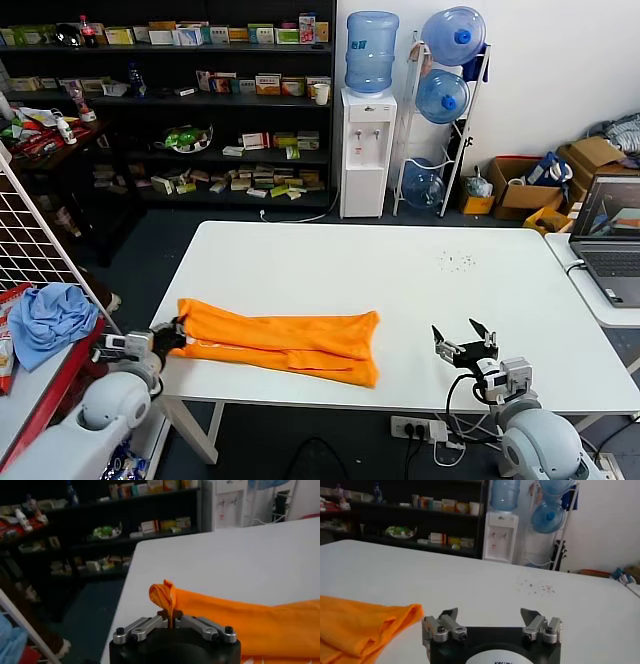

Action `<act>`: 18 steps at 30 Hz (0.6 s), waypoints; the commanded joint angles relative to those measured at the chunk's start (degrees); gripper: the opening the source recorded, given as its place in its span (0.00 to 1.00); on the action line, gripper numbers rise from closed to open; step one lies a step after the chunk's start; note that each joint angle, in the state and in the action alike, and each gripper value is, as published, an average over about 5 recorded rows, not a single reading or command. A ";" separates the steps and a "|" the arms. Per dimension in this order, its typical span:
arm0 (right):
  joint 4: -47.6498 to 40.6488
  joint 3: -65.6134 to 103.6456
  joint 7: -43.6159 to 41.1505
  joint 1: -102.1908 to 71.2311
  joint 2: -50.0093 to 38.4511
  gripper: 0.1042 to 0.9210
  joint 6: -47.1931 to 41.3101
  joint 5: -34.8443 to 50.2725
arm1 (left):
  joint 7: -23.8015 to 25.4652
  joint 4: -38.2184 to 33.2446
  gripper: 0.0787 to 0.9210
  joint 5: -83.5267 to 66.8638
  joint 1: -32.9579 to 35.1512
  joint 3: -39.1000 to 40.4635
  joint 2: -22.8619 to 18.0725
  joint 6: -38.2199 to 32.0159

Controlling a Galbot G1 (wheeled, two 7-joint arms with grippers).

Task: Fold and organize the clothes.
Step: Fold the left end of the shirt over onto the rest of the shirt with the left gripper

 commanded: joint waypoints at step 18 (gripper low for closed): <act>-2.36 0.09 -0.16 -0.37 1.47 0.88 2.20 -3.29 | -9.47 -19.73 0.05 -15.09 -3.36 13.53 -7.64 7.71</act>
